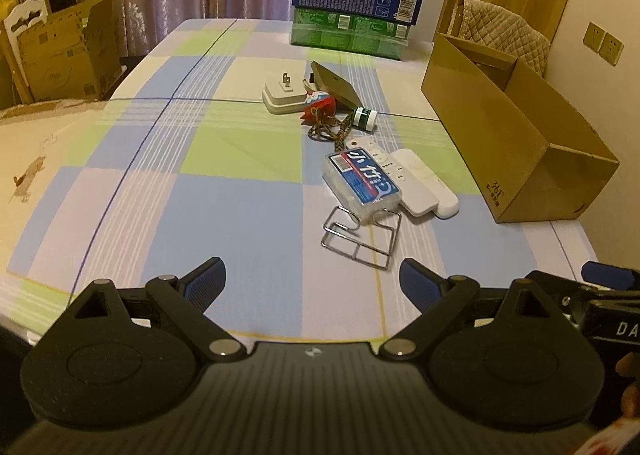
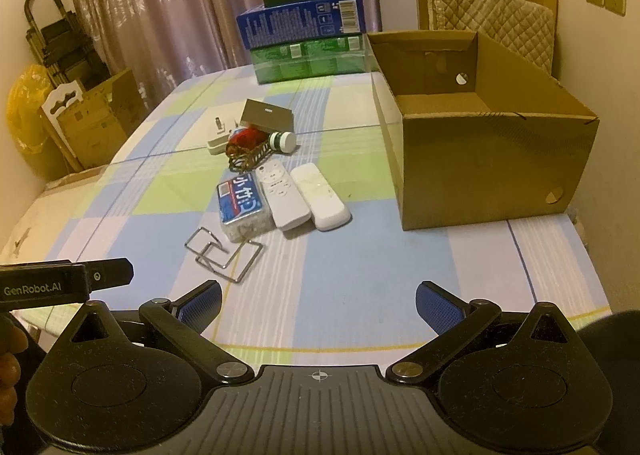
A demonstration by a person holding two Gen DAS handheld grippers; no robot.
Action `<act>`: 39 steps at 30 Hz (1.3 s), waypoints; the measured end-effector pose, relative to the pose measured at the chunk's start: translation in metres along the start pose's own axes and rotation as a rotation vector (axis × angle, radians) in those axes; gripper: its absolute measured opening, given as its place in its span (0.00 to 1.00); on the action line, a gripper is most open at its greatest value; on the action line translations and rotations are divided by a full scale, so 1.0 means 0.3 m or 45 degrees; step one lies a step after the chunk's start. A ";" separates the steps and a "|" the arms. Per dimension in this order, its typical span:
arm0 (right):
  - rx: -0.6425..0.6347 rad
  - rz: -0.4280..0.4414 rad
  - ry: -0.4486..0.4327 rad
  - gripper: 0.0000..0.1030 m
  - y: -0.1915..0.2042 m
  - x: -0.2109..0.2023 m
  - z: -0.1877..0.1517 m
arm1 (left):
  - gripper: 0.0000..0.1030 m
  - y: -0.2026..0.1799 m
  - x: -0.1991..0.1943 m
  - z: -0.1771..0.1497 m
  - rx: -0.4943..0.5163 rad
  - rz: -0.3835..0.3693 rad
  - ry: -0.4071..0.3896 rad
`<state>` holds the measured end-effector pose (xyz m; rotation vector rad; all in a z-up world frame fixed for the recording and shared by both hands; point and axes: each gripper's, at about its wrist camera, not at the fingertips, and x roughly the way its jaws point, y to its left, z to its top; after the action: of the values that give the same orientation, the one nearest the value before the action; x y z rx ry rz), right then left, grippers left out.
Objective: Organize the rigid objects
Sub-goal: 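Move both tools toward the objects on the table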
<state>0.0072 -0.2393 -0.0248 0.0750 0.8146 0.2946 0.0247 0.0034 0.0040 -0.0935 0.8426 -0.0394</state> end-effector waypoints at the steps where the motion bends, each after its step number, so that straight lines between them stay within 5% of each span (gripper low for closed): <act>1: -0.001 -0.001 0.000 0.97 0.000 0.005 0.003 | 0.89 0.000 0.006 0.004 0.008 0.001 -0.001; 19: 0.009 -0.016 0.019 0.97 -0.030 0.127 0.021 | 0.89 0.011 0.150 0.027 0.117 -0.025 0.043; 39: 0.032 -0.052 0.039 0.97 -0.091 0.237 -0.001 | 0.89 -0.021 0.301 0.011 0.223 -0.156 0.022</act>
<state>0.0595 -0.2450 -0.0801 0.0772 0.8490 0.2479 0.0871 -0.0092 -0.0603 0.0201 0.8467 -0.2289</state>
